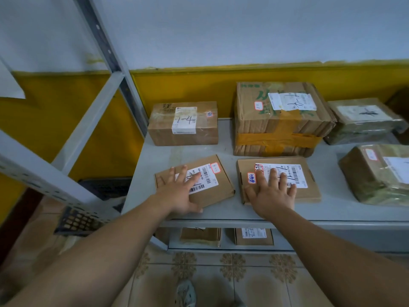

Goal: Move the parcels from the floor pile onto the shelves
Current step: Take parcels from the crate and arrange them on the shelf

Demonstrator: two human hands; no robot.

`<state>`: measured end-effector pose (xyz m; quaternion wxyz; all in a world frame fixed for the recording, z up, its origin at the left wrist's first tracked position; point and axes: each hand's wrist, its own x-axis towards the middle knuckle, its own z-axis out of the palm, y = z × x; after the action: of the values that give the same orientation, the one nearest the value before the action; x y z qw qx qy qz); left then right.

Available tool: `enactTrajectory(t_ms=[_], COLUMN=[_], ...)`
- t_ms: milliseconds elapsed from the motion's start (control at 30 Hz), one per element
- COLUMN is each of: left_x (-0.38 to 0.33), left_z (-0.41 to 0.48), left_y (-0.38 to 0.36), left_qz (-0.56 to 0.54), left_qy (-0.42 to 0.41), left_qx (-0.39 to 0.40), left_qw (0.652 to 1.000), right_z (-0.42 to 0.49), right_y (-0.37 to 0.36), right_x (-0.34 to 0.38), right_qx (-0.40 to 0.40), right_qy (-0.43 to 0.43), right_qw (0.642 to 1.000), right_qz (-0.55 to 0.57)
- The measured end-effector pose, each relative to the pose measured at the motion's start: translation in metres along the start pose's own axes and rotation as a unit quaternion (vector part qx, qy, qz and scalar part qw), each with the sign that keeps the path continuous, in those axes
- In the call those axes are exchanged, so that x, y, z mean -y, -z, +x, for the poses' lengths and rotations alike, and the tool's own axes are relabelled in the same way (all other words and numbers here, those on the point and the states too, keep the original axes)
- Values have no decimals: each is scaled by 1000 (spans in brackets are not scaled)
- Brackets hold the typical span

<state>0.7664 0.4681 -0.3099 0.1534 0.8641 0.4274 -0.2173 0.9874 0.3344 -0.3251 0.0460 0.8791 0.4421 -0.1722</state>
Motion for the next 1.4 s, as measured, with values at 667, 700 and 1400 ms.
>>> enactTrajectory(t_ms=[667,700,1400], left_x=[20,20,4], left_z=[4,4,-34], left_y=[-6,-6,2], left_qz=[-3,-3,-91], left_qy=[25,26,73], left_qx=[-16,-17,-57], left_qw=[1000,1000,992], right_z=[3,3,0], right_y=[3,3,30], right_x=[-20,-21,-21], right_qx=[4,4,8], right_qy=[-20,-19,33], right_qw=[1000,1000,999], right_qz=[1,1,-10])
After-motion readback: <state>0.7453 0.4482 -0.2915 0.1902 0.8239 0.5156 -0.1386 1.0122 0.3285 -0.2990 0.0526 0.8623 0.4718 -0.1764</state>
